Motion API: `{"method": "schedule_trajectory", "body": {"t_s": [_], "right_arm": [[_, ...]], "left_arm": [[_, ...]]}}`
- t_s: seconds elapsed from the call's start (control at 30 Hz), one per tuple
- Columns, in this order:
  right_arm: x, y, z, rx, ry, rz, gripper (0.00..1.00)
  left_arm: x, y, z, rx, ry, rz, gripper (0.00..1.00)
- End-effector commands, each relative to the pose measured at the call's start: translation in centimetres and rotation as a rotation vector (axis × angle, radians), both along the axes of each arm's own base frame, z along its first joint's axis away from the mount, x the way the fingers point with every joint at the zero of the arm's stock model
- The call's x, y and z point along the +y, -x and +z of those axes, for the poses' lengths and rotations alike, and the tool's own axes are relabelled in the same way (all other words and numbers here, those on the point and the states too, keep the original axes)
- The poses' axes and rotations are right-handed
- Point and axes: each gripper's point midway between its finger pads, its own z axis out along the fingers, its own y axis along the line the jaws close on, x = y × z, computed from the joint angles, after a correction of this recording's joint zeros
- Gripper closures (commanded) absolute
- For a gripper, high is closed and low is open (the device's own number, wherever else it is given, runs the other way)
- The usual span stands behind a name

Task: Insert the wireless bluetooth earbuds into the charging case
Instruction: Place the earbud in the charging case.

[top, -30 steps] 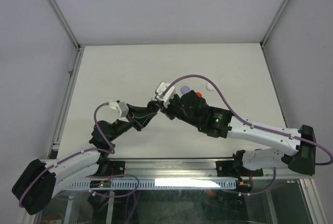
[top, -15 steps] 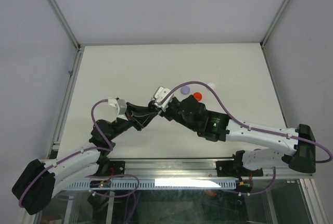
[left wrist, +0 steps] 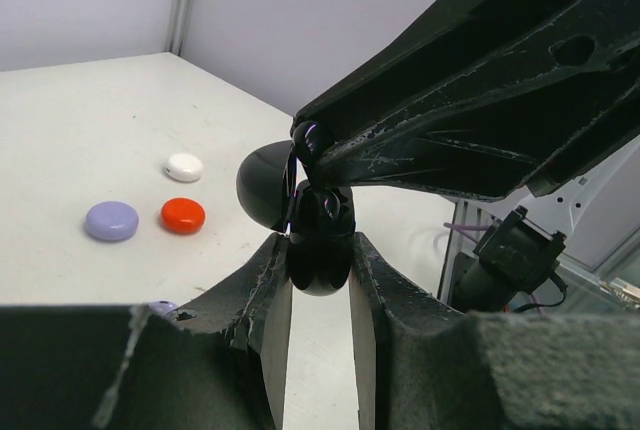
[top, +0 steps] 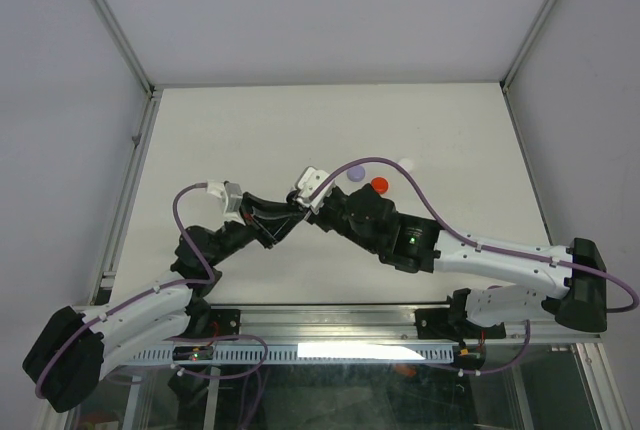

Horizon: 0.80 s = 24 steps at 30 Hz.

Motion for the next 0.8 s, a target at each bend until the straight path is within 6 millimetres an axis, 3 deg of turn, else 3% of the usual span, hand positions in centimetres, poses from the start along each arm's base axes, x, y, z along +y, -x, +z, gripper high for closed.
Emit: {"method": "schedule_trajectory", "body": {"t_s": [0.0,0.3,0.6,0.77], "right_arm": [[0.4,0.8,2.6,-0.013,-0.098,0.029,0.8],[0.2,1.4,3.3,-0.002,-0.137,0.05,0.8],[0.6,1.7,1.5,0.042,-0.103,0.065,0.77],[0.1,2.2,1.5,0.06,-0.122,0.077,0.75]], "left_arm": [[0.3,-0.2,3.5,-0.036,0.08,0.004,1.0],[0.2,-0.6,3.3,0.0,0.087,0.013,1.0],[0.4,-0.5,3.5,-0.001,0.104,0.015,1.0],[0.6,-0.7,3.5,-0.003,0.11,0.031,1.0]]}}
